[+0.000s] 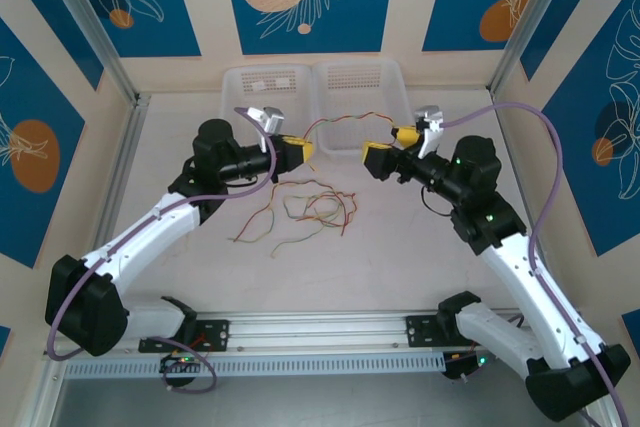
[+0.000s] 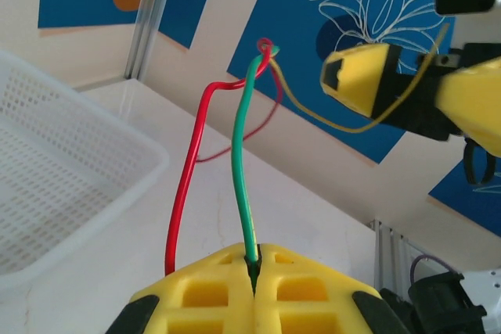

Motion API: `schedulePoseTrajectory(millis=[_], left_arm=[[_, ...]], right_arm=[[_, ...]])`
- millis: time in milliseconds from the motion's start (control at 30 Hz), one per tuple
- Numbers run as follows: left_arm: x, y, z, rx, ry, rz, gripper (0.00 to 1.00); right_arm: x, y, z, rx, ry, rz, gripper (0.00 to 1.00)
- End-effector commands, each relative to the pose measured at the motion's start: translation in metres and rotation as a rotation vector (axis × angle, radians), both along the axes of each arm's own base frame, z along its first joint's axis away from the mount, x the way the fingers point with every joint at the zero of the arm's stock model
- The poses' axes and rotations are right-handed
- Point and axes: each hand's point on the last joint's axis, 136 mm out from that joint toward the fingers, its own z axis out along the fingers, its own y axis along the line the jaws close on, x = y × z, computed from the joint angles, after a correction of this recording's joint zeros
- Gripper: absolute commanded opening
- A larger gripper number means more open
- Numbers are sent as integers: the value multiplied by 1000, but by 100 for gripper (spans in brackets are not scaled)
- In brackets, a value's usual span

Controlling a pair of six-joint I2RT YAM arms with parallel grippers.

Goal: Untangle the cables

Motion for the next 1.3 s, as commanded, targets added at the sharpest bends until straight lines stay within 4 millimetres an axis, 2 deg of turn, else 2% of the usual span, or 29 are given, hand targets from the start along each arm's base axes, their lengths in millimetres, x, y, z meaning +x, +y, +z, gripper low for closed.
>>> schedulePoseTrajectory(millis=[0, 133, 167, 267, 333, 367, 433, 533, 567, 600, 633, 667, 700, 867, 967, 1000, 1100, 1200, 1267], left_arm=[[0, -3, 21, -52, -58, 4, 0], [0, -2, 22, -50, -77, 5, 0], [0, -1, 22, -43, -78, 13, 0], [-2, 2, 22, -35, -98, 21, 0], [0, 6, 19, -21, -94, 45, 0], [1, 7, 18, -20, -88, 46, 0], [0, 7, 19, -32, -85, 34, 0], [-3, 2, 21, -45, -84, -3, 0], [-5, 1, 21, -44, -89, -21, 0], [-7, 0, 21, -40, -92, -38, 0], [-9, -1, 20, -33, -96, -49, 0], [-14, -2, 19, -24, -107, -76, 0], [-17, -3, 18, -15, -112, -96, 0], [-1, 6, 19, -77, -29, -11, 0], [9, -2, 19, -135, 60, -45, 0], [15, -1, 21, -179, 88, -43, 0], [31, -2, 31, -298, 188, -92, 0], [38, -9, 36, -346, 248, -164, 0], [41, -13, 33, -317, 270, -171, 0]], right_arm=[[-10, 3, 22, 70, -56, 72, 71], [-1, -9, 17, 43, -27, -1, 14], [3, -15, 15, 32, -20, -34, 8], [13, -38, 17, -4, -11, -180, 0], [21, -60, 18, -8, 2, -306, 1], [24, -69, 19, -2, 12, -344, 4], [23, -63, 22, -6, 18, -292, 0], [20, -50, 23, -9, 22, -217, 0], [19, -47, 23, -13, 21, -200, 7], [17, -44, 23, -25, 8, -176, 23], [13, -42, 25, -31, -5, -158, 47], [9, -42, 28, -36, -21, -147, 67], [5, -42, 32, -38, -37, -144, 79], [-7, -65, 51, 38, -119, -265, 84], [-35, -46, 54, 117, -272, -115, 84], [-39, -43, 50, 146, -297, -94, 86], [-40, -28, 34, 205, -293, -7, 78], [-36, 6, 12, 203, -199, 153, 72], [-32, 24, -3, 186, -146, 206, 69]])
